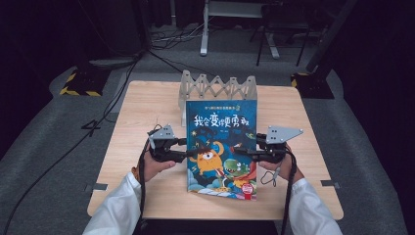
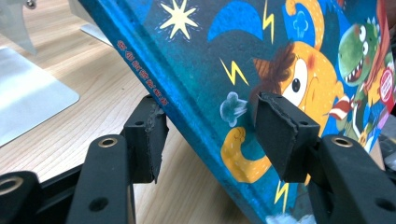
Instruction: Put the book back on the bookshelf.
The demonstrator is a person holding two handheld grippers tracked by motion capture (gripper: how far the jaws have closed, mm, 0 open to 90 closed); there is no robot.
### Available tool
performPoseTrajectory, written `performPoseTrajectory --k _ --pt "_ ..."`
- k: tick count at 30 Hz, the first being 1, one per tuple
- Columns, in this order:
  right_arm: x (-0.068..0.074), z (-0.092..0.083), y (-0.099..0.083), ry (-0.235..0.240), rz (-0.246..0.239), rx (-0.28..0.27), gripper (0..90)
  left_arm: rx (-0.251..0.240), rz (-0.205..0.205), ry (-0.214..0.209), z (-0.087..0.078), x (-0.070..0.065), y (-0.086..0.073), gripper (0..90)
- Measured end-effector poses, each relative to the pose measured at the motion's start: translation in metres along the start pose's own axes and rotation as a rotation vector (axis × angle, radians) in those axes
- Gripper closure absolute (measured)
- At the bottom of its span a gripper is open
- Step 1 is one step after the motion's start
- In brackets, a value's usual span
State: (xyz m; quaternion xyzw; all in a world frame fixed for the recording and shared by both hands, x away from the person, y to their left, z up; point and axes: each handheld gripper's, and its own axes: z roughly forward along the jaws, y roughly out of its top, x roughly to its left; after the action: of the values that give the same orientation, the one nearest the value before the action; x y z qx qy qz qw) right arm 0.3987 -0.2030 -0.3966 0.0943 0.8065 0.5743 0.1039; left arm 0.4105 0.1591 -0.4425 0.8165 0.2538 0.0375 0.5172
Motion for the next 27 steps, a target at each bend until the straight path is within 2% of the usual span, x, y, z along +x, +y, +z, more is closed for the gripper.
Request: performPoseTrajectory --k 2,5,8,9,10,12,15,18,19,20,21,22,23,27 --pt "0.002 0.0 0.002 0.001 -0.01 0.002 65.3 0.009 0.005 -0.016 0.004 -0.001 0.002 37.1" --pt "0.004 -0.001 0.002 0.016 -0.024 -0.001 65.8 -0.008 -0.009 -0.065 0.011 -0.002 0.008 28.3" --pt "0.007 -0.001 0.003 0.03 -0.049 -0.008 65.9 -0.028 -0.012 -0.095 0.012 -0.002 0.014 24.0" --pt "0.008 -0.001 0.004 0.034 -0.055 -0.008 65.9 -0.04 -0.013 -0.102 0.013 -0.002 0.016 24.9" --pt "0.01 -0.001 0.005 0.04 -0.069 -0.008 65.9 -0.04 -0.008 -0.1 0.013 -0.003 0.018 21.5" --pt "0.011 -0.001 0.005 0.044 -0.071 -0.009 65.9 -0.037 0.0 -0.09 0.013 -0.004 0.023 20.2" --pt "0.012 -0.002 0.006 0.043 -0.079 -0.006 65.9 -0.071 -0.017 -0.097 0.007 -0.001 0.026 25.5" --pt "0.012 -0.003 0.007 0.046 -0.083 -0.006 66.5 -0.094 0.013 -0.092 0.0 -0.003 0.028 31.3" --pt "0.012 -0.004 0.009 0.03 -0.085 0.0 66.6 -0.135 0.026 -0.086 -0.006 -0.005 0.029 37.3" --pt "0.012 -0.004 0.009 0.03 -0.085 0.0 66.6 -0.135 0.026 -0.086 -0.006 -0.005 0.029 40.5" --pt "0.012 -0.005 0.009 0.022 -0.084 0.005 66.5 -0.154 0.048 -0.081 -0.011 -0.006 0.031 40.5" --pt "0.01 -0.006 0.01 0.015 -0.079 0.013 67.8 -0.164 0.064 -0.079 -0.014 -0.008 0.033 46.8" --pt "0.01 -0.006 0.01 0.015 -0.079 0.013 67.8 -0.169 0.079 -0.073 -0.016 -0.01 0.034 46.8" --pt "0.01 -0.007 0.011 0.002 -0.079 0.031 67.2 -0.162 0.154 -0.033 -0.023 -0.023 0.04 51.4"
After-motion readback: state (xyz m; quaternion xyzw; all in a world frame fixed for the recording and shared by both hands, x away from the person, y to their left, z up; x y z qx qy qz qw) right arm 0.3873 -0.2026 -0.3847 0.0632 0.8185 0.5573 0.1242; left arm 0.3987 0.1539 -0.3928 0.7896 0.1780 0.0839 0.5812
